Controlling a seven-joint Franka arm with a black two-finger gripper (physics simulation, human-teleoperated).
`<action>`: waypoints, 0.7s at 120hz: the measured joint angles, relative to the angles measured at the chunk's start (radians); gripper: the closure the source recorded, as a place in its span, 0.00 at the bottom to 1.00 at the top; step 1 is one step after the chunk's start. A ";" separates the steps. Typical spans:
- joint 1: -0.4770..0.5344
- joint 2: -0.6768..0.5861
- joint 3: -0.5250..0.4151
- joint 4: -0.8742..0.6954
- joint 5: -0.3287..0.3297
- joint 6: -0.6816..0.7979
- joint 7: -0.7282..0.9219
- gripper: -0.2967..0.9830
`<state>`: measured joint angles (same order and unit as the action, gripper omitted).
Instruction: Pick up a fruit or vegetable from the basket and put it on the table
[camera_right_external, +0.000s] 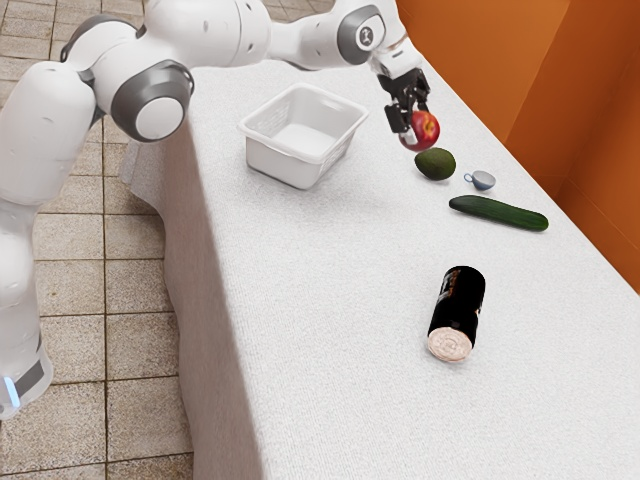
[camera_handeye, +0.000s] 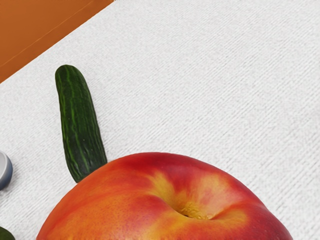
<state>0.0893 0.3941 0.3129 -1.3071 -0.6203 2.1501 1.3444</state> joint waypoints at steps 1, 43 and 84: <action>0.000 0.000 0.000 0.000 -0.001 0.000 -0.001 0.26; -0.029 -0.033 0.000 -0.082 -0.031 0.000 -0.119 0.26; -0.339 -0.484 0.005 -0.292 0.350 -0.295 -1.157 0.24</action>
<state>-0.2500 -0.0900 0.3177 -1.5989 -0.2707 1.8549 0.1870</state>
